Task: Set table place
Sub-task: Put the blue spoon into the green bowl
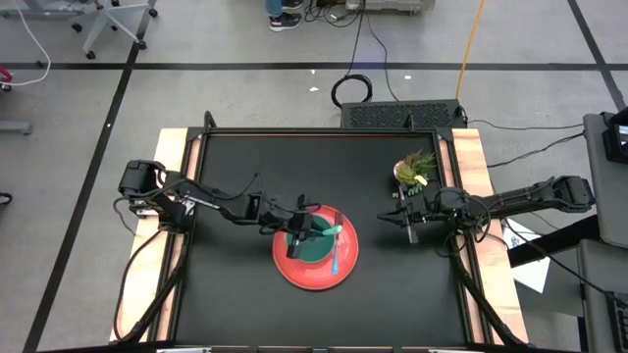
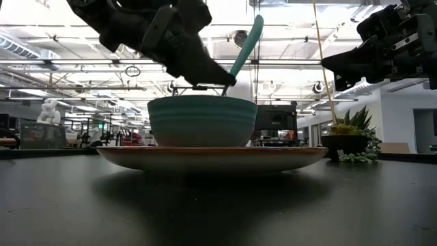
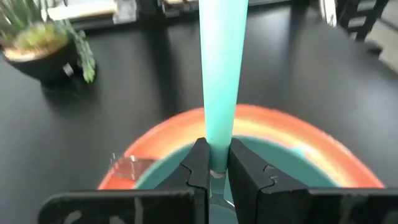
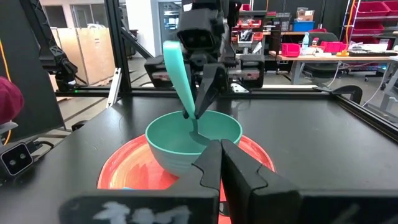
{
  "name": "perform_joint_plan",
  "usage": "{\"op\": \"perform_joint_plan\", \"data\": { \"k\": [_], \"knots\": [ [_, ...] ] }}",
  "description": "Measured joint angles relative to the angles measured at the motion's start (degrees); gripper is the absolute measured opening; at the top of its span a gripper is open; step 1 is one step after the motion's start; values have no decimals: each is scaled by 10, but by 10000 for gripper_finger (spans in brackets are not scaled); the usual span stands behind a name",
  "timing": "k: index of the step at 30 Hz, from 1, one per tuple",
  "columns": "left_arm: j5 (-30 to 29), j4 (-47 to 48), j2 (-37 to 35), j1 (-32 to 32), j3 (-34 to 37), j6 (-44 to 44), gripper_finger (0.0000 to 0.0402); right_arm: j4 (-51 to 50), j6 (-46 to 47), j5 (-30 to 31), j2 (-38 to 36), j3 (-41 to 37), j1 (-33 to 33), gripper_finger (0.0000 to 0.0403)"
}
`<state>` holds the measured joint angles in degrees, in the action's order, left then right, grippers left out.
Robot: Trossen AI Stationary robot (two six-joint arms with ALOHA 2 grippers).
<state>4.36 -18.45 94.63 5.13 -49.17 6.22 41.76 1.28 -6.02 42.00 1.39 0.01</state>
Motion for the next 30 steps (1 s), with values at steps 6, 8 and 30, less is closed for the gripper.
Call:
{"op": "perform_joint_plan", "data": {
  "k": [6, 8, 30],
  "knots": [
    [0, 21, 0, 3, 0, 8, 33, 0, 0, 0, 0, 0, 0, 0],
    [0, 21, 0, 7, 0, 21, 33, 0, 0, 0, 0, 0, 0, 0],
    [2, -7, 65, 11, 0, 47, 33, 0, 0, 0, 0, 0, 0, 0]
  ]
}}
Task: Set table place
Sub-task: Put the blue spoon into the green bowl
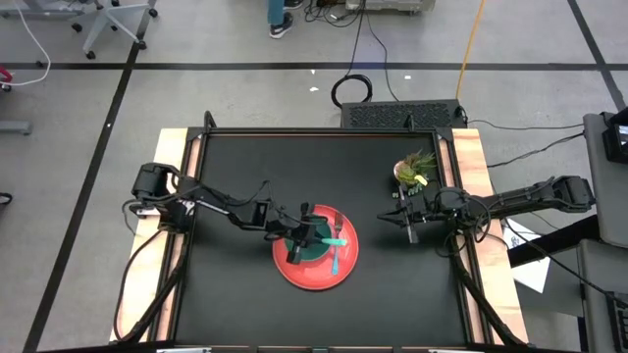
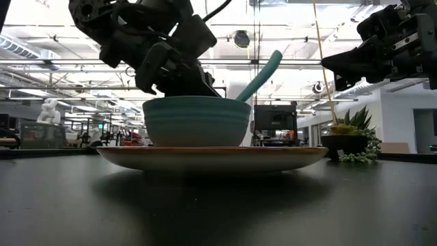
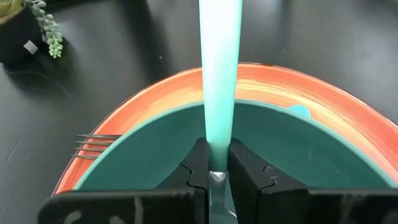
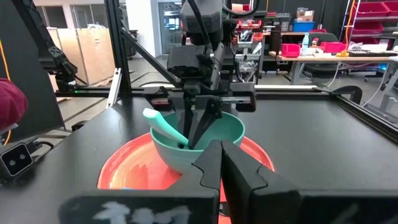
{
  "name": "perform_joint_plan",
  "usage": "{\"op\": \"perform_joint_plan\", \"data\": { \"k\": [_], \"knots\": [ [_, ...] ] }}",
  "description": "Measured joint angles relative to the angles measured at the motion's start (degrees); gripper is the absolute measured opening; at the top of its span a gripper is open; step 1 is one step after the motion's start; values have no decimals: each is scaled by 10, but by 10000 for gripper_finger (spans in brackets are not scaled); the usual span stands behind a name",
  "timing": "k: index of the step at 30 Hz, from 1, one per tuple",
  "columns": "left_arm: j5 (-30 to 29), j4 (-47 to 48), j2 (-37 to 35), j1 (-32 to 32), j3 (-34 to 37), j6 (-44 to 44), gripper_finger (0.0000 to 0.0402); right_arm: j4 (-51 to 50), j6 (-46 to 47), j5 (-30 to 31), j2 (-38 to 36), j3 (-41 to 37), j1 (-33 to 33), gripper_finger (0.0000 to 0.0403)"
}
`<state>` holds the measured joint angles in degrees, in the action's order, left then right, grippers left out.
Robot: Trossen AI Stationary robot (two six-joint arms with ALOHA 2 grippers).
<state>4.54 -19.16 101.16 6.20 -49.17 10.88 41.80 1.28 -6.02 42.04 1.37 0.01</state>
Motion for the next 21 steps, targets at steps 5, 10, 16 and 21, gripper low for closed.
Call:
{"op": "perform_joint_plan", "data": {
  "k": [5, 10, 16, 21],
  "knots": [
    [4, 0, 0, 0, 0, 6, 33, 0, 0, 0, 0, 0, 0, 0],
    [4, 3, 0, 0, 0, 6, 33, 0, -1, 0, 0, 0, 0, 0],
    [4, 13, 0, 0, 0, 10, 33, 0, -2, 0, 0, 0, 0, 0],
    [5, 24, 0, 0, 0, 23, 33, 0, -2, 0, 0, 0, 0, 0]
  ]
}}
